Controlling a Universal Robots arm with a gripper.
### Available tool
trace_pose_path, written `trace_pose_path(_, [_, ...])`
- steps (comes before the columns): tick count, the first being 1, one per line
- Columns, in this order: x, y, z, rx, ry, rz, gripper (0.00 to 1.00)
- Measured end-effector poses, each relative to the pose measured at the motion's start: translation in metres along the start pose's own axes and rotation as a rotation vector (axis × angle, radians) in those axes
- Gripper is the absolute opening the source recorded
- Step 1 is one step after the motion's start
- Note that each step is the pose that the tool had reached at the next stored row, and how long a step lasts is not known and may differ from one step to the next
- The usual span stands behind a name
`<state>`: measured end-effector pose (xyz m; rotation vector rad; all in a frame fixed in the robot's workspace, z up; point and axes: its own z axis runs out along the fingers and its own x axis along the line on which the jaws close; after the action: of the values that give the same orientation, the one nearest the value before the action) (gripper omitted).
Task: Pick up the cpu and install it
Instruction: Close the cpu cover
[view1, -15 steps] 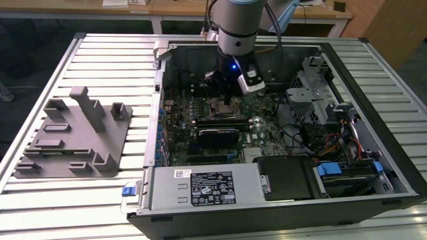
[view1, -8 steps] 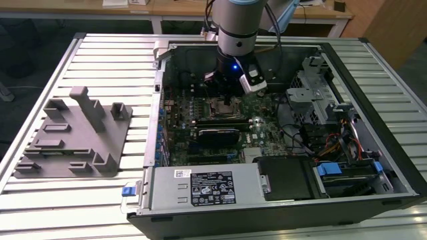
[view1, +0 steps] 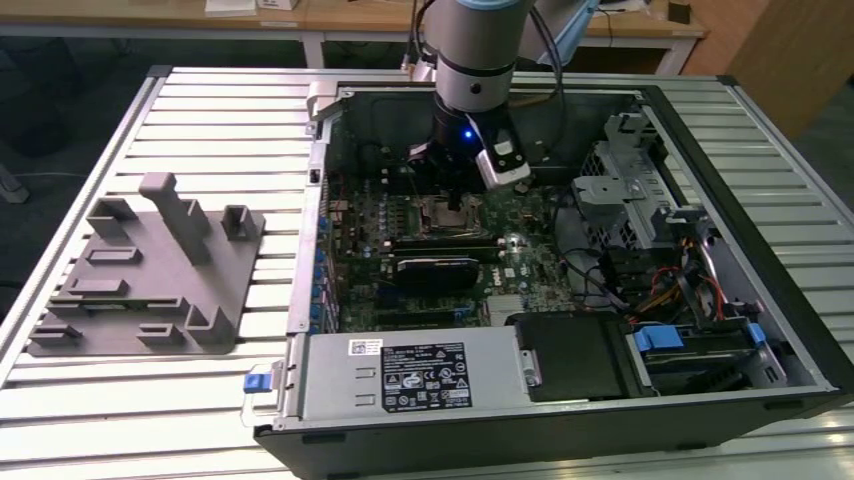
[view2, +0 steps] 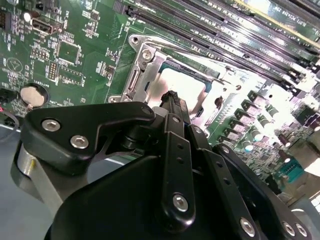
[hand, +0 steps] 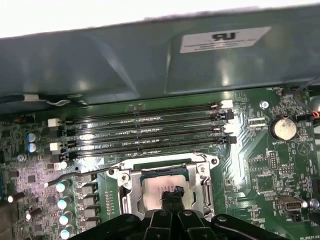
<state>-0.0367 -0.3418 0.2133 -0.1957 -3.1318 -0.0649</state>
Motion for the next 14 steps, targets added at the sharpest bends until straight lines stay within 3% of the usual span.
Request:
trace_pose_path(4, [0.0002, 0.0000, 0.0000, 0.0002, -0.0018, 0.000, 0.11])
trace_pose_path(10, [0.0081, -0.0011, 0.0001, -0.0005, -0.0217, -0.001, 0.11])
trace_pose_path(14, [0.0135, -0.0017, 0.0003, -0.0014, -0.0288, -0.001, 0.11])
